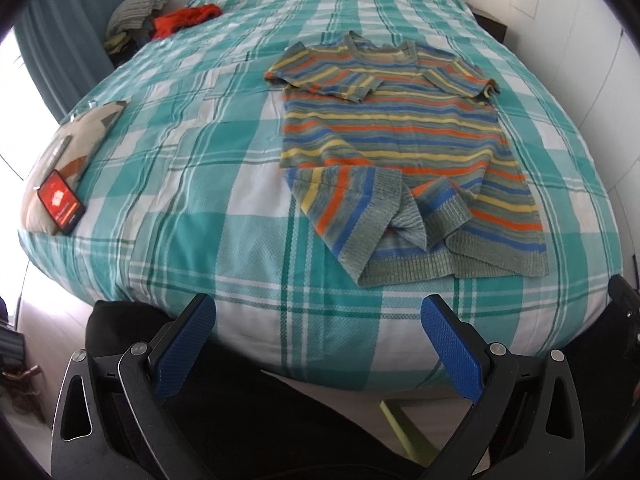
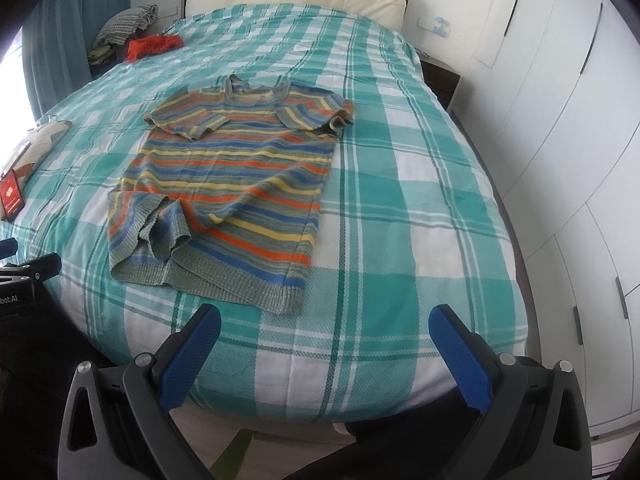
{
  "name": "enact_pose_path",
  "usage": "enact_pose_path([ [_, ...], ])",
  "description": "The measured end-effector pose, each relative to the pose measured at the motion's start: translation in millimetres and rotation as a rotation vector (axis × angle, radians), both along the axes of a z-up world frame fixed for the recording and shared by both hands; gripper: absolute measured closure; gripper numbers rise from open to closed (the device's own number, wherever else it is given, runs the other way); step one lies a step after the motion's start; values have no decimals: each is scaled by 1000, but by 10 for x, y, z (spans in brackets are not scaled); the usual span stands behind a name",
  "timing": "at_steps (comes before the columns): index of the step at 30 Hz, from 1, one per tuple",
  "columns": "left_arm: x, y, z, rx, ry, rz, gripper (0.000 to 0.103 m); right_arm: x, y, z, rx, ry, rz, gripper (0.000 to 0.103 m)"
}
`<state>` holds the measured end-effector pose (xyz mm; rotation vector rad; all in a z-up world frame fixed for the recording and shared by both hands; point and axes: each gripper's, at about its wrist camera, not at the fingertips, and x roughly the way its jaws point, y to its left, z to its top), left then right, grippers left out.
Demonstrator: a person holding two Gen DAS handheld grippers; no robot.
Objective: Fold small clothes
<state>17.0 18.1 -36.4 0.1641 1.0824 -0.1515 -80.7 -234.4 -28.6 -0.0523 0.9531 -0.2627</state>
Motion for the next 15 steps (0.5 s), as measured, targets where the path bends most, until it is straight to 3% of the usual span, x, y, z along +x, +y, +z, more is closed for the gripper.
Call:
enact_pose_path([
  [15, -18, 5, -1, -7, -4, -13, 0, 25, 53, -13, 0, 10, 9, 1],
])
